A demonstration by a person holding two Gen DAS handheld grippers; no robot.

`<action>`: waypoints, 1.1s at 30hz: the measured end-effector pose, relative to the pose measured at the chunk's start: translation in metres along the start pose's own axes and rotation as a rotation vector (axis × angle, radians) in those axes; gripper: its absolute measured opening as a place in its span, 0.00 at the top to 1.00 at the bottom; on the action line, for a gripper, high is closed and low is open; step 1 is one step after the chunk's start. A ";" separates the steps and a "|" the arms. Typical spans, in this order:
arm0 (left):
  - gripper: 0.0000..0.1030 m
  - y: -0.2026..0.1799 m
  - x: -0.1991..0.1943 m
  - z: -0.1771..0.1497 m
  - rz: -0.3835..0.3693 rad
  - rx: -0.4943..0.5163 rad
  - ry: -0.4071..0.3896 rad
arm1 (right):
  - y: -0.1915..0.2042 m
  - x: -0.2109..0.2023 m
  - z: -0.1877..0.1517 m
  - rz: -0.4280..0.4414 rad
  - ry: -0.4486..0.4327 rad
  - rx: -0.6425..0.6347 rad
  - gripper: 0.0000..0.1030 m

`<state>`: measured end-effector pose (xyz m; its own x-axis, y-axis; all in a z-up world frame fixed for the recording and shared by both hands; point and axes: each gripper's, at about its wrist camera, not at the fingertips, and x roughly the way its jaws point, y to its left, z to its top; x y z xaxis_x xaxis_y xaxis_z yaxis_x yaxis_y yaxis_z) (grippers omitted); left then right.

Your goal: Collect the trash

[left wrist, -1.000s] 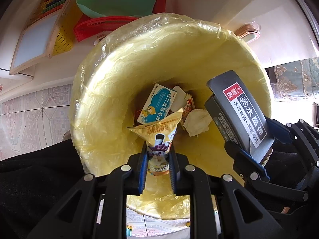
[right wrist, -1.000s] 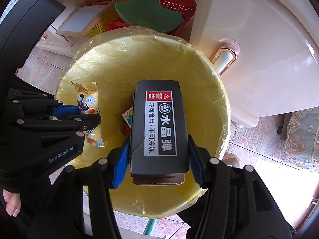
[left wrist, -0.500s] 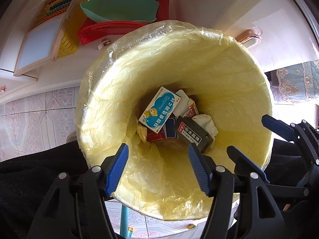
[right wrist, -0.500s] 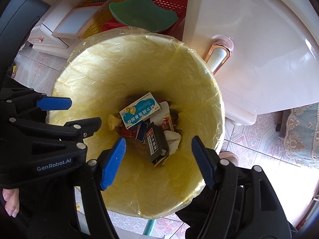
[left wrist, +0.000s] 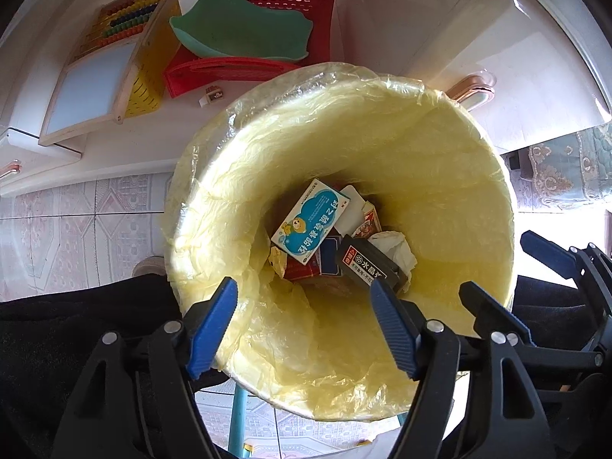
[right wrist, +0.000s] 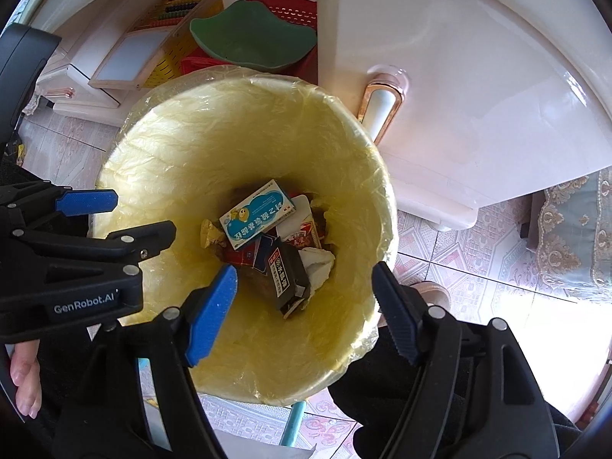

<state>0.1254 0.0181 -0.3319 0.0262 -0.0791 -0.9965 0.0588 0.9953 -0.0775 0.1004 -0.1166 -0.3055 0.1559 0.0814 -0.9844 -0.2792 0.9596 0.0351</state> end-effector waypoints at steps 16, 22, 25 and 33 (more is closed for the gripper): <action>0.25 -0.008 -0.063 -0.021 0.078 -0.030 -0.183 | -0.001 -0.076 -0.016 -0.090 -0.213 0.091 0.18; 0.24 -0.022 -0.102 -0.033 0.110 -0.034 -0.283 | -0.005 -0.122 -0.029 -0.137 -0.330 0.139 0.17; 0.23 -0.028 -0.126 -0.040 0.101 -0.046 -0.334 | -0.005 -0.148 -0.038 -0.153 -0.395 0.149 0.17; 0.17 -0.045 -0.200 -0.060 0.185 -0.034 -0.535 | 0.003 -0.218 -0.062 -0.251 -0.570 0.161 0.15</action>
<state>0.0571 -0.0077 -0.1310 0.5355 0.0878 -0.8400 -0.0270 0.9958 0.0869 0.0065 -0.1480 -0.1019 0.6892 -0.0630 -0.7218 -0.0301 0.9929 -0.1154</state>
